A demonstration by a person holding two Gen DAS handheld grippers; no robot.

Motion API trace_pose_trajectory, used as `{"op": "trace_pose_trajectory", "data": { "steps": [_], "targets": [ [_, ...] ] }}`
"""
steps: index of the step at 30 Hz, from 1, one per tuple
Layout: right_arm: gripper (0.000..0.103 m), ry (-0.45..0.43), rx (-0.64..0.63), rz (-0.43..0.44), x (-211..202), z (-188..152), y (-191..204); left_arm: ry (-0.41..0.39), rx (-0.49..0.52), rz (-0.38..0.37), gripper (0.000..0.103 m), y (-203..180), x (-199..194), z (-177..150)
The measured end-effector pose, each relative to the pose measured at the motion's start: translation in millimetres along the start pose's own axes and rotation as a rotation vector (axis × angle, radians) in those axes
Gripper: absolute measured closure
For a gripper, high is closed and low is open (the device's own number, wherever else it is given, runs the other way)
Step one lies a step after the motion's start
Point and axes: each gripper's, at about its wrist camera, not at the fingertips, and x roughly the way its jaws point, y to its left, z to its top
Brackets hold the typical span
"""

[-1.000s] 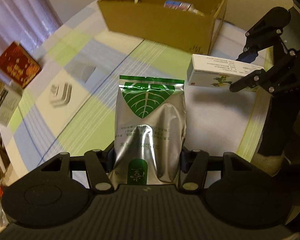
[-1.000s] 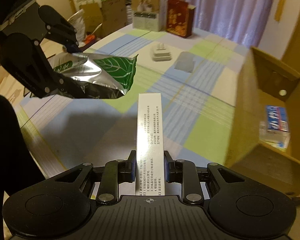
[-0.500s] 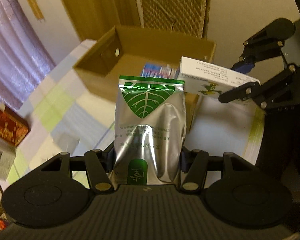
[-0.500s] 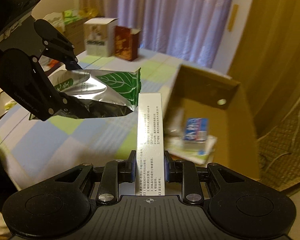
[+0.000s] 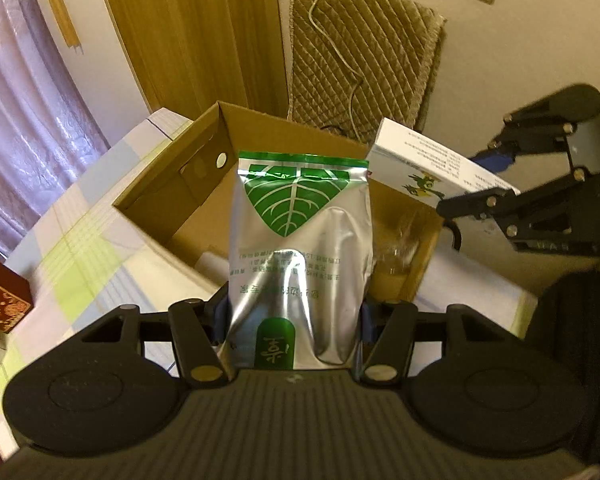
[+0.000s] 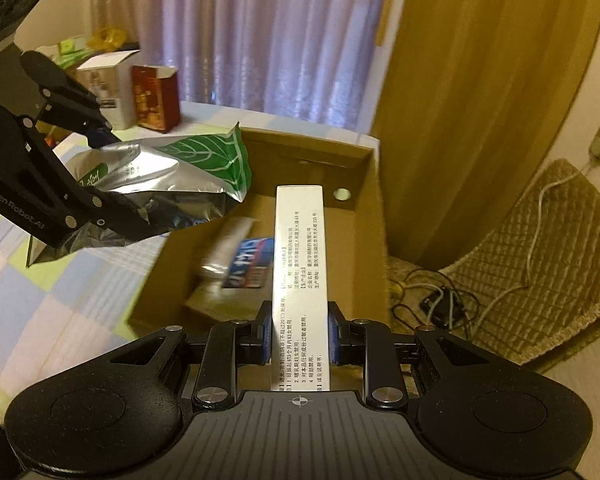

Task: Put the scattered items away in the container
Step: 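Lift both held items and carry them toward the cardboard box, then open both tools above the cardboard box to drop the pouch and box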

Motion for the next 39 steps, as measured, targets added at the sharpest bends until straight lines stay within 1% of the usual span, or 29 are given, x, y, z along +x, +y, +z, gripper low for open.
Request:
{"op": "trace_pose_trajectory", "data": {
  "steps": [8, 21, 24, 25, 27, 30, 35, 39],
  "targets": [
    [0.075, 0.007, 0.042, -0.002, 10.2, 5.5, -23.5, -0.002, -0.050, -0.016, 0.049, 0.4, 32.3, 27.0],
    [0.075, 0.030, 0.066, -0.004, 33.5, 3.7, -40.9, -0.011, -0.174, -0.039, 0.049, 14.5, 70.2, 41.8],
    [0.075, 0.030, 0.068, -0.005, 36.4, 3.2, -42.7, -0.011, -0.174, -0.033, 0.048, 14.9, 75.9, 44.1],
    [0.075, 0.031, 0.068, -0.005, 37.2, 3.1, -42.7, -0.010, -0.173, -0.025, 0.046, 15.2, 77.4, 44.5],
    [0.075, 0.032, 0.068, -0.003, 38.0, 2.9, -42.1, -0.015, -0.176, -0.005, 0.043, 16.1, 78.3, 44.3],
    [0.075, 0.032, 0.068, -0.001, 39.6, 2.0, -41.2, -0.035, -0.195, 0.002, 0.036, 21.7, 73.6, 43.4],
    [0.075, 0.035, 0.067, 0.000, 41.1, 1.7, -38.1, -0.057, -0.211, 0.019, 0.036, 32.2, 59.3, 41.3],
    [0.075, 0.034, 0.063, -0.001, 41.0, 3.5, -34.1, -0.064, -0.206, 0.039, 0.036, 38.0, 49.5, 37.6]
  ]
}}
